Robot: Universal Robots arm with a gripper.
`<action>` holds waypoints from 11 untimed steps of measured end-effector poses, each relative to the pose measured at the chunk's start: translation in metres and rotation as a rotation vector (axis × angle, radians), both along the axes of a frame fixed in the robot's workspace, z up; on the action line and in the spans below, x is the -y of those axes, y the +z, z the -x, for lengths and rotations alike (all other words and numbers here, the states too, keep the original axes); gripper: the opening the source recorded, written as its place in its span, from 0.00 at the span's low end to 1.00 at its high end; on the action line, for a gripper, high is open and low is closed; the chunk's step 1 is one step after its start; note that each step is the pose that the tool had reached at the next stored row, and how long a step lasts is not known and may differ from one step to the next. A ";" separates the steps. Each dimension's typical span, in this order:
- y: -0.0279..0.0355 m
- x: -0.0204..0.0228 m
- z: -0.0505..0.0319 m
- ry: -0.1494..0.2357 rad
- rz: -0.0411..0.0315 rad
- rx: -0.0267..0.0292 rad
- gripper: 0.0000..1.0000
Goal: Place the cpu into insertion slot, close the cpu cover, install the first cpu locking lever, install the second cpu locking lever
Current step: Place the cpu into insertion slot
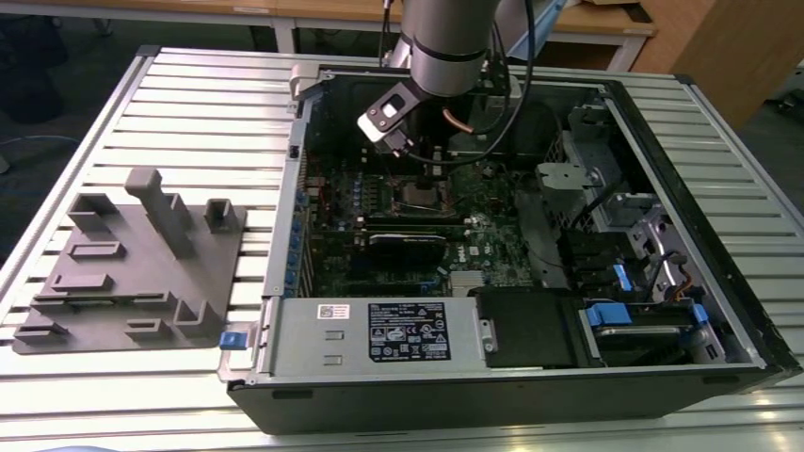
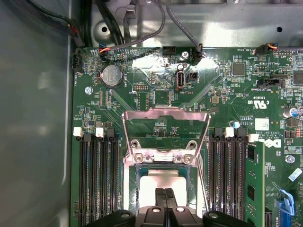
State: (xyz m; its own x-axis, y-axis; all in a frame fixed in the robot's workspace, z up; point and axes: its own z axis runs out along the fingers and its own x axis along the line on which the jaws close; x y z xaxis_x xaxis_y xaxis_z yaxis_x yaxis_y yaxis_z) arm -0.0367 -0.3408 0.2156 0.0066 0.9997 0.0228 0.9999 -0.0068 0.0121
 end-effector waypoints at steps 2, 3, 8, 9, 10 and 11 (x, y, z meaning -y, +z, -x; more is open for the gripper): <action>-0.0004 0.0000 0.0022 0.000 0.0002 0.0000 0.11; -0.0009 0.0000 0.0022 0.000 0.0002 0.0000 0.11; -0.0050 0.0000 0.0029 0.001 0.0003 0.0039 0.11; -0.0050 0.0000 0.0029 0.001 0.0004 0.0039 0.11; -0.0050 0.0000 0.0029 0.001 0.0004 0.0040 0.11; -0.0052 0.0000 0.0030 0.001 0.0003 0.0045 0.11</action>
